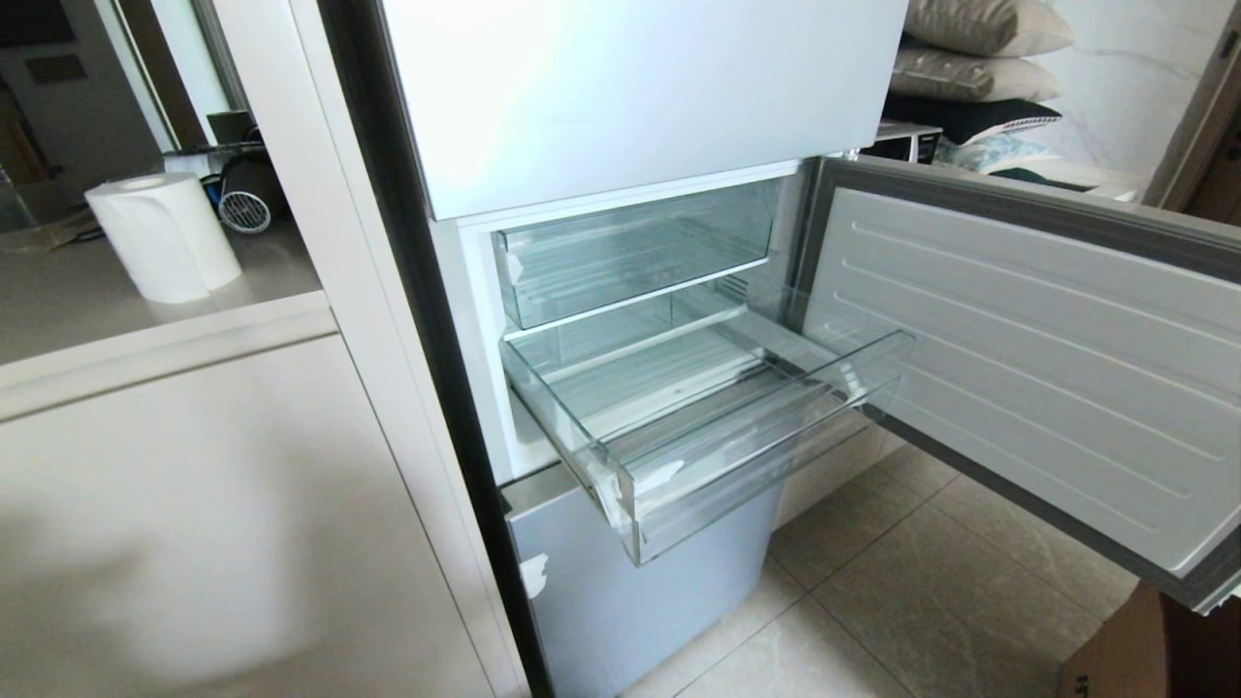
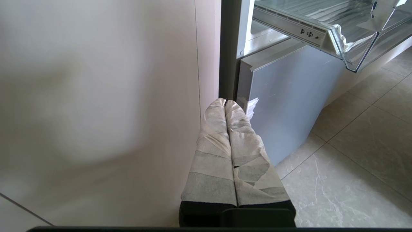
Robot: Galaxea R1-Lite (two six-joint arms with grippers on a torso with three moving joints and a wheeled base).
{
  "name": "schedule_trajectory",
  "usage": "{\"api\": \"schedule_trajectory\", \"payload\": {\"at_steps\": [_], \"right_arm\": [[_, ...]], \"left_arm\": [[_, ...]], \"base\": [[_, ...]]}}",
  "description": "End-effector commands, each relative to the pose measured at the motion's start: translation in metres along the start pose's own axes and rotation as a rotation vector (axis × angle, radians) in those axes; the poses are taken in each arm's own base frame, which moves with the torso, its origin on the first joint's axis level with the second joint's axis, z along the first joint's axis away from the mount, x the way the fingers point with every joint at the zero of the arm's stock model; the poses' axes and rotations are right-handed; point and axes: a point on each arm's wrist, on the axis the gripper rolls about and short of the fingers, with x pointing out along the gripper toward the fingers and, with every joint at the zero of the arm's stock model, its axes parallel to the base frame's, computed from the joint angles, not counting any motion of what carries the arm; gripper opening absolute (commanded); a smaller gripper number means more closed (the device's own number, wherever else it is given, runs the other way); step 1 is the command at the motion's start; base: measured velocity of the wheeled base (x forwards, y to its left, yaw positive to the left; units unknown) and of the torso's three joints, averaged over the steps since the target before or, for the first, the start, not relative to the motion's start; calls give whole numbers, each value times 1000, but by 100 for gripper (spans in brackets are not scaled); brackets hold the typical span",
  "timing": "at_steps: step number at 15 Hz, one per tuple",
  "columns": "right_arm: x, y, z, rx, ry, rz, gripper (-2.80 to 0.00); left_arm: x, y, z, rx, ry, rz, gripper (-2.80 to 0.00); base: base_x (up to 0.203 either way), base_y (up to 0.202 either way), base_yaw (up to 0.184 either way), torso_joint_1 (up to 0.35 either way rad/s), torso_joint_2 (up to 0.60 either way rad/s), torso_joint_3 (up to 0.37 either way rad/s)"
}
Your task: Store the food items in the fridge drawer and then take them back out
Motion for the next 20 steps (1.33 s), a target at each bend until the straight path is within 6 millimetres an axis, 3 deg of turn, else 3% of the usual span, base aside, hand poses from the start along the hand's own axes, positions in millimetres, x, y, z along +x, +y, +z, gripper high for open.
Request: {"api": "schedule_trajectory", "payload": {"at_steps": [1, 4, 6, 10, 12, 14, 17, 20], "right_arm": [[3, 0, -3, 0, 7, 4, -280], [1, 0, -3, -1, 10, 3, -280], [-10, 2, 2, -9, -7, -2, -280], [-78, 19, 13, -25, -92, -15, -280], [-120, 34, 9, -42, -142, 1, -280], [-151, 51, -1, -63, -162, 38, -280], [-176, 85, -17, -121, -162, 169, -280], [-194, 132, -41, -236, -122, 431, -280]], "left_arm": [[0, 0, 0, 0, 2, 1, -280], [0, 0, 0, 0, 0, 1, -280], [0, 0, 0, 0, 0, 1, -280], [0, 0, 0, 0, 0, 1, -280], [0, 0, 0, 0, 2, 1, -280], [0, 0, 0, 0, 2, 1, -280], [0, 0, 0, 0, 2, 1, -280], [0, 0, 0, 0, 2, 1, -280]], "base": [[0, 0, 0, 0, 0, 0], [0, 0, 0, 0, 0, 0], [0, 0, 0, 0, 0, 0], [0, 0, 0, 0, 0, 0], [0, 0, 0, 0, 0, 0], [0, 0, 0, 0, 0, 0], [0, 0, 0, 0, 0, 0], [0, 0, 0, 0, 0, 0]]}}
